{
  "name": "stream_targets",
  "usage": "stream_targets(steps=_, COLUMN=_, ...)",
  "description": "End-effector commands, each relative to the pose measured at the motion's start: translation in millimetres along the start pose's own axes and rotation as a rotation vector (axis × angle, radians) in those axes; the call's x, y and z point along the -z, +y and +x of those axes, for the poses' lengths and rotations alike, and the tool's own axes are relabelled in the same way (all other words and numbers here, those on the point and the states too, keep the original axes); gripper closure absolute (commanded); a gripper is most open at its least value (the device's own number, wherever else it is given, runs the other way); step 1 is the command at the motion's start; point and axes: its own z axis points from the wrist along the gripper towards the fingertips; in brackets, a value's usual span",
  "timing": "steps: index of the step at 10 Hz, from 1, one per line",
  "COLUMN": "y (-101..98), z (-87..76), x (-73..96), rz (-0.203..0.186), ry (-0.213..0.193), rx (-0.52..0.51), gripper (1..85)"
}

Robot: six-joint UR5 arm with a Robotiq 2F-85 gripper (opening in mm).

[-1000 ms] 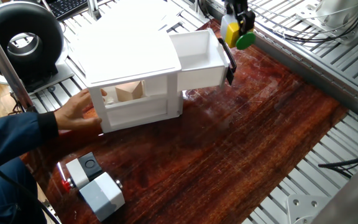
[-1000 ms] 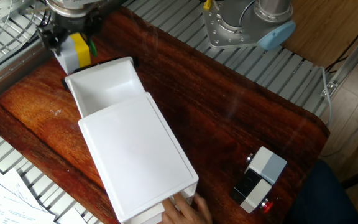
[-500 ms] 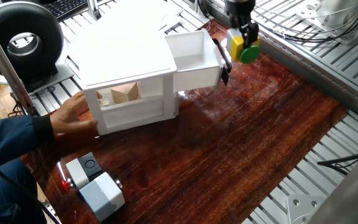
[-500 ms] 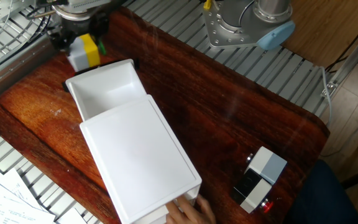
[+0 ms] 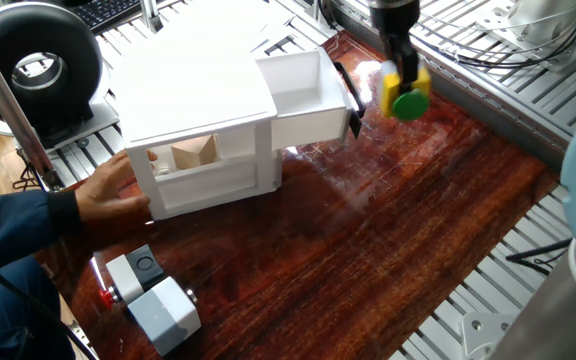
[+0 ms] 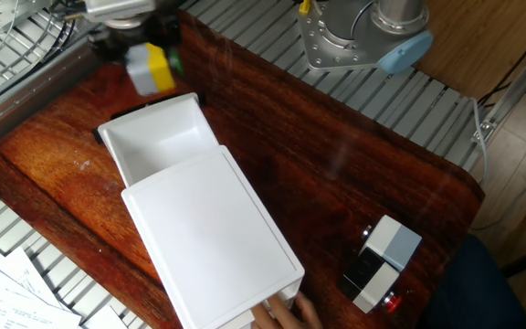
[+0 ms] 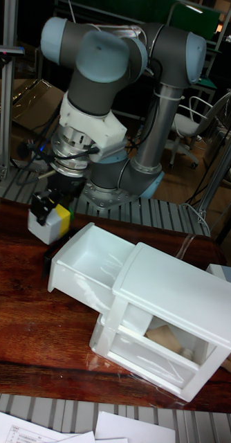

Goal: Take something out of a drawer

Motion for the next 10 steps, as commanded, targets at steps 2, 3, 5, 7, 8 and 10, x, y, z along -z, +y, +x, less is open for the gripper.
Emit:
stream_targets(steps=2, y=-1.7, z=-42.4, x=-38.7, rz=-0.003, ry=-0.185, rx=-0.093, gripper=84.7)
stream_targets(steps=3, y=-10.1, z=-40.7, x=-51.7, rz=0.022, ry=-0.19, rx=-0.069, gripper=84.7)
stream_targets(steps=5, y=-25.2, z=-37.1, x=-75.3, rz=0.054, ry=-0.203, rx=-0.026, gripper=84.7)
stream_targets(steps=7, y=-26.8, z=-48.7, x=-84.5, rz=0.064, ry=-0.203, rx=-0.047, gripper=84.7)
stream_targets(steps=8, y=-27.4, z=-54.8, x=-87.1, rz=0.077, ry=-0.193, rx=-0.066, gripper=84.7)
stream_targets(steps=10, y=-31.3, z=-61.9, x=-91.0, rz=0.098, ry=-0.194, rx=-0.055, gripper=84.7)
